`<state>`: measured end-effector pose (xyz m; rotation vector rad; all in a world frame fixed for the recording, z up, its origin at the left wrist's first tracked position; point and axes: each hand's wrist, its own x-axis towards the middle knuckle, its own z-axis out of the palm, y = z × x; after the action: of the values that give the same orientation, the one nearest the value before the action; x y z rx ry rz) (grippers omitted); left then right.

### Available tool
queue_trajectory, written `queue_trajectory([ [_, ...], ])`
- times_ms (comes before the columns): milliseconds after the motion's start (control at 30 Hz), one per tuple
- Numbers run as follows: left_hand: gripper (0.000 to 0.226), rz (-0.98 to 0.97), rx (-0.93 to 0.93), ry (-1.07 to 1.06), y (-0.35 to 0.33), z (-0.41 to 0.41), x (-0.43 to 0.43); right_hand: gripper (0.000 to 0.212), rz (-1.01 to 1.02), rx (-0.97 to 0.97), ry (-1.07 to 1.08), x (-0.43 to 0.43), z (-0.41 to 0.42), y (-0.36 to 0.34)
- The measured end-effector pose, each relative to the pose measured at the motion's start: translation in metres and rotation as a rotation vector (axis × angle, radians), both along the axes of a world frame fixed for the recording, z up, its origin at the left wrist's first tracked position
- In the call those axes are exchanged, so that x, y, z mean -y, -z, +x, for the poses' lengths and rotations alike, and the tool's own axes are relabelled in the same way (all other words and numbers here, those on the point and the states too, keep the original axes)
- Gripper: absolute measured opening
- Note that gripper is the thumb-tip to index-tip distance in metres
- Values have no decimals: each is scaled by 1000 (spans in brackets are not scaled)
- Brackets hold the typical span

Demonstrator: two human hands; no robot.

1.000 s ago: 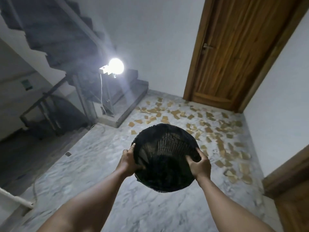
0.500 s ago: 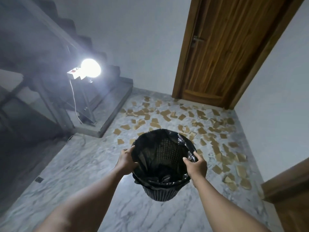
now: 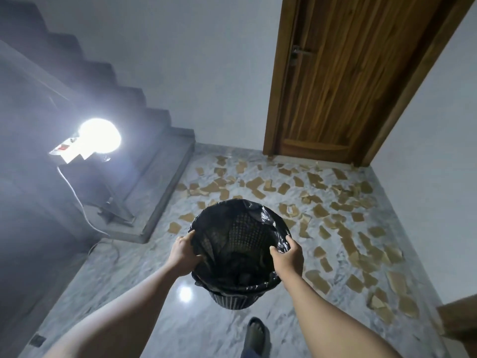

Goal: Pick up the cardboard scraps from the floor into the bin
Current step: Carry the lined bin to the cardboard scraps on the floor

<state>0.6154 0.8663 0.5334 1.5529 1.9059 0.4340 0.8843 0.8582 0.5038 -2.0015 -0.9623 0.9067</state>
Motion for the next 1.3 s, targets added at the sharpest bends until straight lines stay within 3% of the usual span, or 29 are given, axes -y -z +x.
queue_trajectory([
  [333,83,-134,-44,-51,7,-27,-183,69,-135,15,-174,-202,-21,16],
  [700,67,-42,32,183,101,-23,-412,78,-305,88,-138,-390,-3,90],
  [800,78,-25,64,263,161,-13,-489,79,-307,49,-35,-438,6,142],
  [933,87,-52,6,348,265,3,-575,100,-271,4,65,-492,26,240],
  [1133,94,-28,-26,440,425,39,-675,73,-164,158,102,-576,63,380],
  [1300,104,18,78,498,534,73,-741,68,-53,59,224,-634,98,490],
])
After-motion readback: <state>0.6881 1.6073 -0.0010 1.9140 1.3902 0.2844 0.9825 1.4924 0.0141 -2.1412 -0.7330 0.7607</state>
